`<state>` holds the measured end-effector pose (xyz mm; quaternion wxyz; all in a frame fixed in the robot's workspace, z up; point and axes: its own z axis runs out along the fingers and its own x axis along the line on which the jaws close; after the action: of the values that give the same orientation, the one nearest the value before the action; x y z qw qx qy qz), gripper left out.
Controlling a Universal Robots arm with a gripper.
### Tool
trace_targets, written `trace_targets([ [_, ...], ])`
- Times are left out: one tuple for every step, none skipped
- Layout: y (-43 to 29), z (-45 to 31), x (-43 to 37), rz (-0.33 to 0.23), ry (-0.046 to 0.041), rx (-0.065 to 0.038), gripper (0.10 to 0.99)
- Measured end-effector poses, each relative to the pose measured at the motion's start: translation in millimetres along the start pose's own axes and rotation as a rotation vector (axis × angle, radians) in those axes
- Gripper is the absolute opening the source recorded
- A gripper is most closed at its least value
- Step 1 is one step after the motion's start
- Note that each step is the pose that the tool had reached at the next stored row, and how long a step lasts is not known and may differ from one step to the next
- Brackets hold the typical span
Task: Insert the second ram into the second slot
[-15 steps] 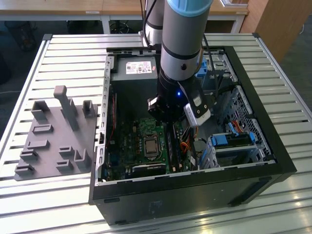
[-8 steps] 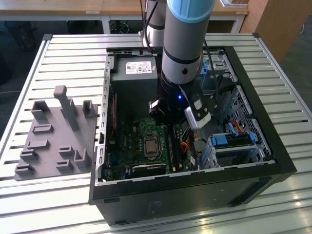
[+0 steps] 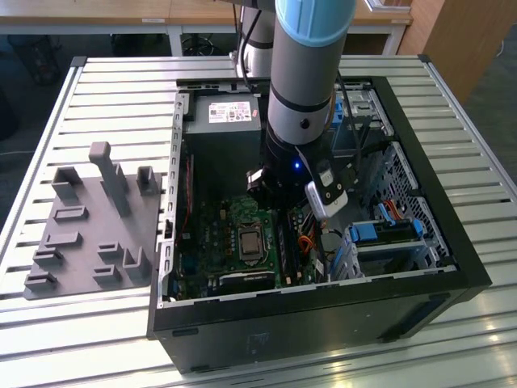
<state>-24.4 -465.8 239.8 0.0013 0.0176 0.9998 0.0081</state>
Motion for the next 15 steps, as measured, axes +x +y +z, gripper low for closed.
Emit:
trace_targets([
  [0.0,0.0,0.0,0.000,0.0000,0.000,0.137],
  [0.0,0.1,0.0,-0.001,0.0000,0.000,0.137],
  [0.0,0.2,0.0,-0.001,0.0000,0.000,0.137],
  [0.0,0.2,0.0,-0.001,0.0000,0.000,0.137],
  [0.0,0.2,0.0,-0.001,0.0000,0.000,0.137],
  [0.0,0.2,0.0,-0.001,0.0000,0.000,0.137],
  [0.0,0.2,0.0,-0.001,0.0000,0.000,0.137],
  [0.0,0.2,0.0,-0.001,0.0000,0.000,0.137],
  [0.0,0.2,-0.1,-0.001,0.0000,0.000,0.137],
  [0.0,0.3,-0.2,-0.001,-0.0001,0.000,0.137],
  [0.0,0.3,-0.4,-0.001,0.0000,0.000,0.137],
  [0.0,0.4,-0.6,-0.001,0.0000,0.000,0.137],
  [0.0,0.4,-0.9,-0.001,0.0000,0.000,0.137],
  [0.1,0.5,-1.4,-0.001,0.0000,0.000,0.137],
  [0.1,0.9,-2.6,-0.001,0.0000,-0.001,0.137],
])
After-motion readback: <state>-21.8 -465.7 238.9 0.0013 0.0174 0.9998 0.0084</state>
